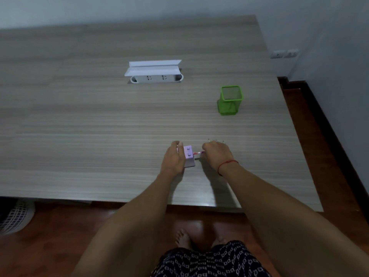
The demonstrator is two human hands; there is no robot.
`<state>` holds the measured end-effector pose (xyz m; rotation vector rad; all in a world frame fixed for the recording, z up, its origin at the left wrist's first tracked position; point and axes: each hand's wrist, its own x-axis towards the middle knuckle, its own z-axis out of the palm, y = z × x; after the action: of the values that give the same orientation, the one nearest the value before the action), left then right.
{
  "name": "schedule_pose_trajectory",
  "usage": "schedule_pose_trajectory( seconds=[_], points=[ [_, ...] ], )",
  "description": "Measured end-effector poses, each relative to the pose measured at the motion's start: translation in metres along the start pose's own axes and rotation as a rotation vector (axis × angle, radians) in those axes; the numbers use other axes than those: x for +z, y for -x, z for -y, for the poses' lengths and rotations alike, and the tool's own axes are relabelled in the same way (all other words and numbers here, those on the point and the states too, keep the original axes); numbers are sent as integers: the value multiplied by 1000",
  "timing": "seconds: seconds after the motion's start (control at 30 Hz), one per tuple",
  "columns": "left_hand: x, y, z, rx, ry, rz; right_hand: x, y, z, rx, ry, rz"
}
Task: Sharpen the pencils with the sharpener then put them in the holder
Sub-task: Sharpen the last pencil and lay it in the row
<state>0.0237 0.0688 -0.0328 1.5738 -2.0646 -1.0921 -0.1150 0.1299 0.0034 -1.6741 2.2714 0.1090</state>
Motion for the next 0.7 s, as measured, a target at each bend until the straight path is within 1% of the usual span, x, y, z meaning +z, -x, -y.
schedule_pose_trajectory(
  seconds=[0.1,0.2,0.3,0.43,0.57,0.7],
  points=[
    [-13,0,9,-8,14,-11,2,0,2,9,-39,-8],
    [-18,4,26,-48,-6,24,6,2,11,-38,-138,24],
    [-17,10,39,-48,-2,68,6,4,23,-107,-216,41],
    [-19,10,40,-20,-58,150,9,6,36,-130,-161,61],
    [-21,6,41,-9,-133,176,13,4,49,-157,-103,48],
    [-24,0,40,3,-231,214,11,3,58,-133,-107,34]
  ],
)
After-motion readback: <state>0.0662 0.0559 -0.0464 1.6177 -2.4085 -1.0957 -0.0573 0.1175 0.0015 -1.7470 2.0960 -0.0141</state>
